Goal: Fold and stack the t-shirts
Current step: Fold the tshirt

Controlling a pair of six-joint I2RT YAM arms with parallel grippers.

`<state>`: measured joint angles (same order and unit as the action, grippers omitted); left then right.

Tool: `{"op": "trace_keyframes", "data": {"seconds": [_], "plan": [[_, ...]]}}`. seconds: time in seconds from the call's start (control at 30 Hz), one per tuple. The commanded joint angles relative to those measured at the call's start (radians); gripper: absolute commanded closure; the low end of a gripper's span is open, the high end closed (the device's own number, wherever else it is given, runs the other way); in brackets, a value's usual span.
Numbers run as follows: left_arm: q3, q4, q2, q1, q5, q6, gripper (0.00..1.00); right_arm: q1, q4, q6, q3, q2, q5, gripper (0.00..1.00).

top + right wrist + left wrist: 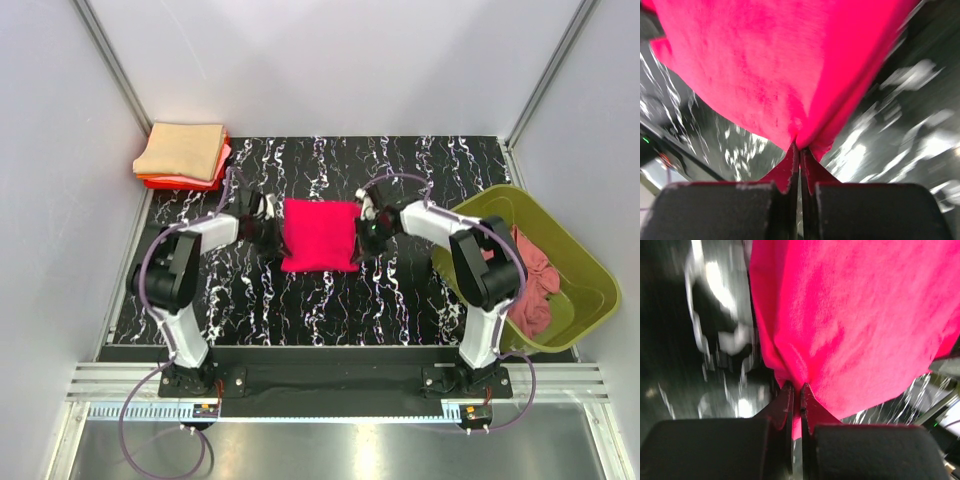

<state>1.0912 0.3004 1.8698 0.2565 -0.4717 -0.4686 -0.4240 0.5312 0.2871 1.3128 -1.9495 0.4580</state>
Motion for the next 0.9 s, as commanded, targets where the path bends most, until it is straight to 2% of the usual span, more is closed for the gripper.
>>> {"op": "trace_keyframes", "data": {"seconds": [0.0, 0.07, 0.1, 0.13, 0.17, 0.27, 0.3, 0.4, 0.57, 0.73, 0.87], "plan": [[-0.138, 0.026, -0.112, 0.024, 0.077, 0.004, 1.0, -0.082, -0.03, 0.069, -0.099, 0.125, -0.087, 1.0], [-0.191, 0.028, -0.185, 0.029, 0.1, -0.001, 0.98, -0.123, -0.031, 0.101, -0.151, 0.194, -0.122, 1.0], [-0.227, 0.029, -0.208, 0.033, 0.099, -0.004, 0.92, -0.131, -0.028, 0.11, -0.162, 0.213, -0.13, 0.97], [-0.24, 0.029, -0.257, 0.033, 0.091, -0.008, 0.81, -0.134, -0.028, 0.13, -0.175, 0.228, -0.14, 0.91], [-0.249, 0.029, -0.282, 0.033, 0.087, -0.019, 0.81, -0.136, -0.025, 0.133, -0.181, 0.257, -0.145, 0.78], [-0.214, 0.065, -0.35, 0.033, 0.084, -0.018, 0.77, -0.134, 0.019, 0.127, -0.152, 0.299, -0.191, 0.53], [-0.159, 0.107, -0.356, 0.033, 0.088, -0.01, 0.73, -0.133, 0.036, 0.12, -0.135, 0.305, -0.196, 0.51], [-0.053, 0.134, -0.36, 0.033, 0.108, -0.001, 0.7, -0.118, 0.072, 0.084, -0.072, 0.302, -0.214, 0.46], [0.074, 0.128, -0.235, 0.053, 0.065, -0.001, 0.71, -0.071, 0.101, 0.02, 0.052, 0.203, -0.188, 0.46], [0.191, 0.115, -0.053, 0.055, 0.122, 0.022, 0.71, -0.061, 0.105, -0.051, 0.201, 0.034, -0.156, 0.56], [0.323, 0.115, 0.1, 0.053, 0.137, 0.041, 0.72, -0.049, 0.113, -0.089, 0.398, -0.123, -0.16, 0.62]]}}
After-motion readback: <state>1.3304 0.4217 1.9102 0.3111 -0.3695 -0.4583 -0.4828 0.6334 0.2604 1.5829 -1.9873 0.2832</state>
